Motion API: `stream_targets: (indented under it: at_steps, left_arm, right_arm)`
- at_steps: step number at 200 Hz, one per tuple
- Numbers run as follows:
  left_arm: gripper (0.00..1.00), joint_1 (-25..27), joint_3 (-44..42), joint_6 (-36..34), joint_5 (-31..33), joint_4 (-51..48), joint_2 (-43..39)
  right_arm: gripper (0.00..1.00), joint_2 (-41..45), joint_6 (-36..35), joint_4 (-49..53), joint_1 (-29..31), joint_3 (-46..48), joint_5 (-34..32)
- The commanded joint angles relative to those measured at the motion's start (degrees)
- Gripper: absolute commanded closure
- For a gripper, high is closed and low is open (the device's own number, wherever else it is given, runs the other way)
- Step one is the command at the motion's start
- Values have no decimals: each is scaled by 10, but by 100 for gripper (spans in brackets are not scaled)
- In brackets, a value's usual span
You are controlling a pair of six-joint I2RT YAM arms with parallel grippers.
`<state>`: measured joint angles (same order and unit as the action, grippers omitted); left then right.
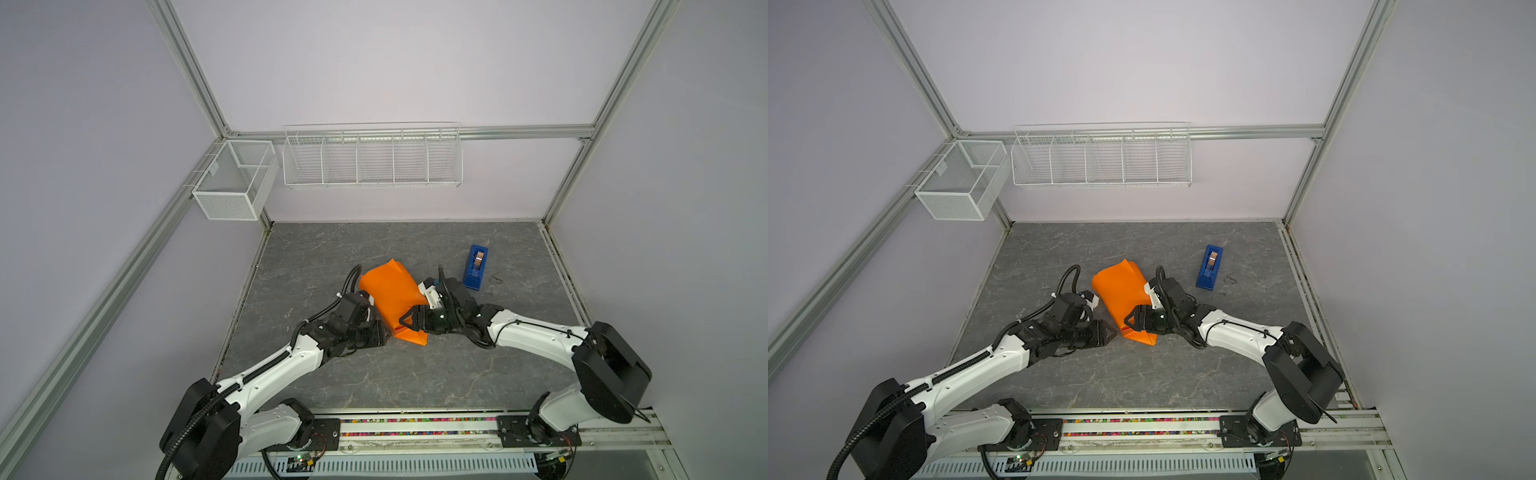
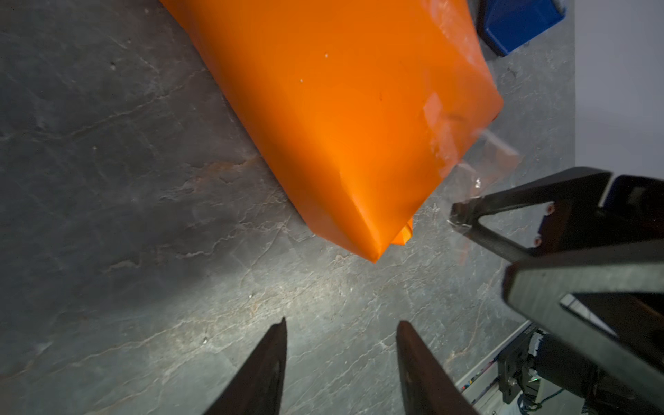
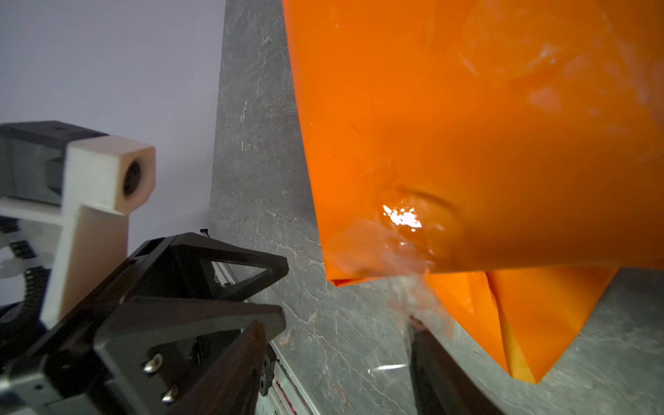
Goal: Wrap the gift box in paper
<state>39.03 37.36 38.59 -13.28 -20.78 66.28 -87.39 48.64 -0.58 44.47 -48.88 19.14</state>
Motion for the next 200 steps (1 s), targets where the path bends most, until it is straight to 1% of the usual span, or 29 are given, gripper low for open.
stream_targets:
  at_steps: [1, 11, 34, 47, 58, 73, 88, 116, 135, 146, 171, 200]
  left_arm:
    - [52, 1, 18, 29, -12, 27, -5]
    - [56, 1, 24, 34, -24, 43, 1]
    - [70, 0, 45, 47, -43, 66, 24]
    - [79, 0, 56, 46, -44, 63, 40]
    - [84, 0, 58, 46, -46, 64, 50]
    - [84, 1, 55, 46, -46, 69, 58]
    - [85, -1, 60, 48, -53, 84, 62]
    - [92, -11, 83, 66, -65, 122, 81]
    - [100, -28, 86, 95, -109, 187, 115]
    - [100, -30, 96, 100, -130, 207, 140]
    - [100, -30, 130, 88, -173, 211, 198]
    - [100, -30, 150, 70, -189, 198, 237]
  right_arm:
    - [32, 5, -2, 58, 4, -3, -19]
    - [30, 13, -2, 60, 4, 0, -20]
    - [24, 30, -5, 83, 4, -5, -32]
    - [23, 35, -10, 105, 4, -11, -41]
    - [22, 40, -13, 109, 3, -11, -41]
    - [19, 36, -15, 113, 1, -31, -31]
    - [19, 31, -15, 111, 0, -34, -21]
    - [20, 27, -11, 91, 0, -30, -13]
    - [24, 23, -9, 84, 0, -27, -12]
    - [25, 22, -10, 82, 1, -27, -10]
    - [28, 20, -11, 80, 0, -26, -10]
    - [29, 18, -10, 80, 0, -27, -9]
